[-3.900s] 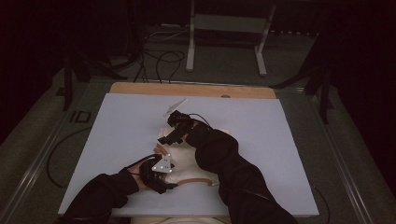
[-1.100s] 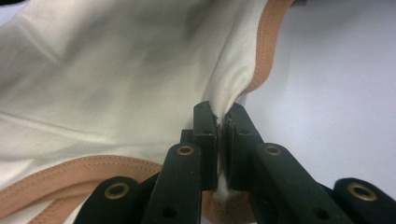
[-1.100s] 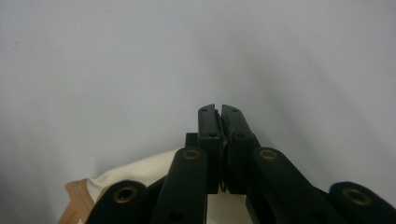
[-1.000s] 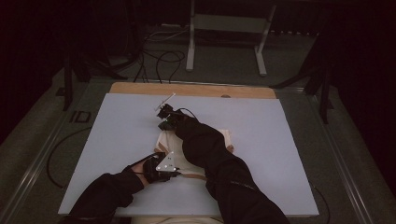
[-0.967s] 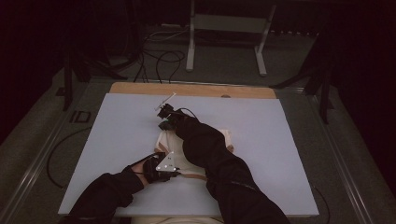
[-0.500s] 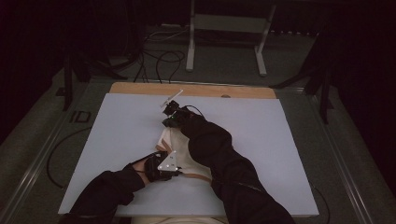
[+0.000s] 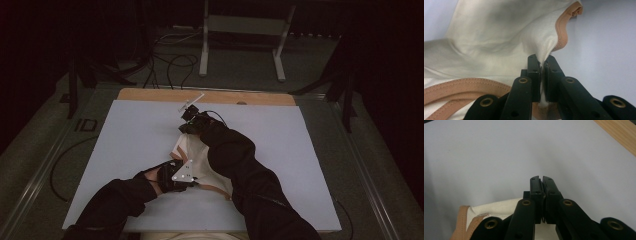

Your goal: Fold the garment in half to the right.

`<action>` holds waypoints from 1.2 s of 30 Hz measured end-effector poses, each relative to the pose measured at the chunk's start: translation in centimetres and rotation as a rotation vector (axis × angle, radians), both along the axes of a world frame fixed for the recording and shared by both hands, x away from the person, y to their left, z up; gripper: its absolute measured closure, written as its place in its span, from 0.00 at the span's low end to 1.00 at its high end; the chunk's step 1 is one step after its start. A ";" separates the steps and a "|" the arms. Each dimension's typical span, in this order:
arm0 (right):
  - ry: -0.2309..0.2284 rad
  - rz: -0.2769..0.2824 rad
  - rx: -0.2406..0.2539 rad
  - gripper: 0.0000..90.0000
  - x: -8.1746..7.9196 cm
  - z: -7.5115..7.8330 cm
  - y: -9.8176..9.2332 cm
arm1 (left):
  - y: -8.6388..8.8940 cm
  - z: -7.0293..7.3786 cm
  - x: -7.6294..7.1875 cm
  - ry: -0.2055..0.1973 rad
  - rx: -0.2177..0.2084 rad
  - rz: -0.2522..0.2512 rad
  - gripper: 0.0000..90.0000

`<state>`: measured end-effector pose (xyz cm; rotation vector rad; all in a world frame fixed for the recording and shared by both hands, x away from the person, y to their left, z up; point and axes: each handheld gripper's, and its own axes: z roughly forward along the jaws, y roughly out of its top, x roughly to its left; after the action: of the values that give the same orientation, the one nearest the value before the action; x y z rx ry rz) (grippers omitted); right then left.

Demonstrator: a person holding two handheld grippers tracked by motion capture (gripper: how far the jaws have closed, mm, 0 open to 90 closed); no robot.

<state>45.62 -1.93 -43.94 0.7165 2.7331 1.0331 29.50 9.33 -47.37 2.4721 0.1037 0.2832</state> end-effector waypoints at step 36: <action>-0.046 -0.106 0.054 0.98 -1.3 2.6 -8.5 | -4.4 2.1 0.6 -0.016 0.055 -0.104 0.95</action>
<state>44.33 -10.41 -41.29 0.8255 2.6061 1.0900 30.10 4.93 -45.30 2.5196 -0.0405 0.2648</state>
